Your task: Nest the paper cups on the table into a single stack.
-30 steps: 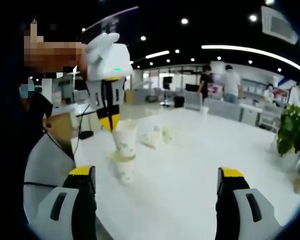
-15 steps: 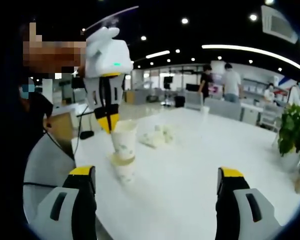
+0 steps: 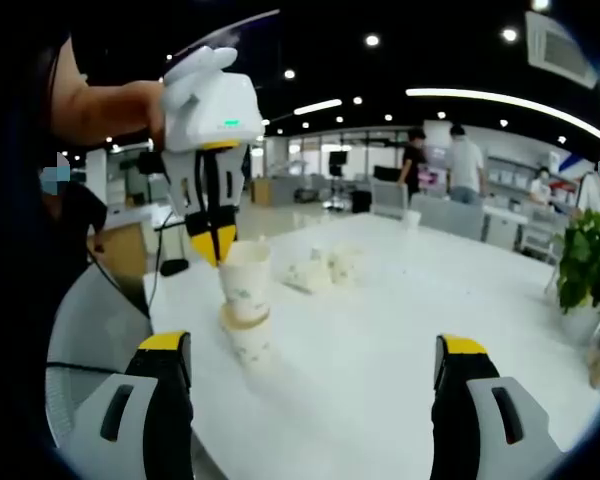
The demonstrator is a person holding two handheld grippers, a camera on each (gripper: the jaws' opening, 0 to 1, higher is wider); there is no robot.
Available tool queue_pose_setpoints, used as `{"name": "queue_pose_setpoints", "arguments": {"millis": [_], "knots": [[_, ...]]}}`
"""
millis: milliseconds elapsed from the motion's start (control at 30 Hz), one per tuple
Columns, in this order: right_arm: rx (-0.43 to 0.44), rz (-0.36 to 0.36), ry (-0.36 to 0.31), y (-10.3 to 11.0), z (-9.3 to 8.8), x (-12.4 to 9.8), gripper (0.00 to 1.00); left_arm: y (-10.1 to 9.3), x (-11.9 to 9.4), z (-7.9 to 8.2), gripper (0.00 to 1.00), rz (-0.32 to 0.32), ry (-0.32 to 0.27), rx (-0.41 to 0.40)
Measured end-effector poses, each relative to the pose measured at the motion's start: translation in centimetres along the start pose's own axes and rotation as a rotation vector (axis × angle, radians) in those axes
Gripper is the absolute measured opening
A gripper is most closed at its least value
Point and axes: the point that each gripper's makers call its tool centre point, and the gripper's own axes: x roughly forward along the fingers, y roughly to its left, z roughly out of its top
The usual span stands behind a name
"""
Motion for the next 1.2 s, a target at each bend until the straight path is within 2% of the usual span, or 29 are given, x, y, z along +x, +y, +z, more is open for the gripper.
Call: {"name": "queue_pose_setpoints", "arguments": {"millis": [100, 467, 633, 700, 1033, 1200], "knots": [[0.002, 0.000, 0.001, 0.0, -0.1, 0.0, 1.00, 0.2, 0.0, 0.0, 0.00, 0.012, 0.007, 0.009], [0.005, 0.001, 0.002, 0.0, -0.2, 0.0, 1.00, 0.1, 1.7, -0.4, 0.00, -0.005, 0.017, -0.006], [0.010, 0.001, 0.008, 0.1, -0.5, 0.1, 1.00, 0.0, 2.6, -0.2, 0.00, -0.014, -0.009, -0.022], [0.011, 0.002, 0.009, 0.3, -0.5, 0.1, 1.00, -0.1, 3.1, -0.1, 0.00, -0.009, -0.018, -0.001], [0.001, 0.006, 0.018, 0.4, -0.5, 0.5, 1.00, -0.4, 5.3, -0.2, 0.00, -0.009, -0.036, -0.011], [0.002, 0.008, 0.019, 0.4, -0.6, 0.6, 1.00, -0.3, 6.4, -0.4, 0.00, 0.014, -0.042, -0.001]]}}
